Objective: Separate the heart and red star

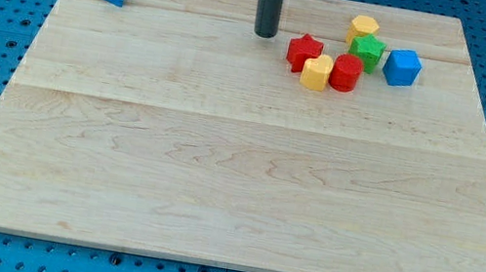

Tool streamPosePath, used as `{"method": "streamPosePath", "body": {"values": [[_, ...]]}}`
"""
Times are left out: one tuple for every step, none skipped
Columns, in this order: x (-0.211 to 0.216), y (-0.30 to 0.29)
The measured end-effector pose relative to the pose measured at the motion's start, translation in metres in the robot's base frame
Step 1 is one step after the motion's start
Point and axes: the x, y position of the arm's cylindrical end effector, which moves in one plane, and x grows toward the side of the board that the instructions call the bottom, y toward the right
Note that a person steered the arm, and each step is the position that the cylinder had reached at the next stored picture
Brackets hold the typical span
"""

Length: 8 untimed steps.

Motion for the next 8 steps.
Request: {"method": "streamPosePath", "body": {"values": [[0.025, 0.031], [0.086, 0.033], [0.108, 0.033], [0.098, 0.004], [0.079, 0.004], [0.070, 0.019], [0.073, 0.065], [0.085, 0.083]]}}
